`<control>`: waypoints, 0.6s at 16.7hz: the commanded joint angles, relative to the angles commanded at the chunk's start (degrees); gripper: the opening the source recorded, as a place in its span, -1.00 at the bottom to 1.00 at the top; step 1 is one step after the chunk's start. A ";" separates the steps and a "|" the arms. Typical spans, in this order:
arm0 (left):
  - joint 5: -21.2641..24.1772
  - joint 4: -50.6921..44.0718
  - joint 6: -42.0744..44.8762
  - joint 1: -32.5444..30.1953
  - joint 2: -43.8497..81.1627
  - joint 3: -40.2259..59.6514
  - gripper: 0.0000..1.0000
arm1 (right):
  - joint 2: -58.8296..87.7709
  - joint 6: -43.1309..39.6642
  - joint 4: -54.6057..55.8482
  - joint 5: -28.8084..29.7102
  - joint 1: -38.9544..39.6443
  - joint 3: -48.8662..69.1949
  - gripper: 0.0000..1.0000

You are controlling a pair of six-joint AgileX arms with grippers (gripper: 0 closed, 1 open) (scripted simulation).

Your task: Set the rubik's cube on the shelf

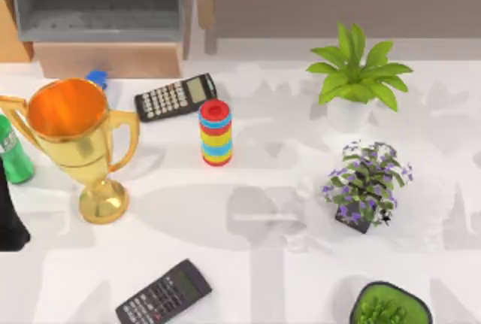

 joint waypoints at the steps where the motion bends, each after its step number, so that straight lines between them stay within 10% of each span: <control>1: 0.00 0.00 0.00 0.00 0.00 0.00 1.00 | 0.00 0.00 0.00 0.00 0.00 0.00 1.00; 10: 3.05 9.75 14.16 4.47 19.28 9.11 1.00 | 0.00 0.00 0.00 0.00 0.00 0.00 1.00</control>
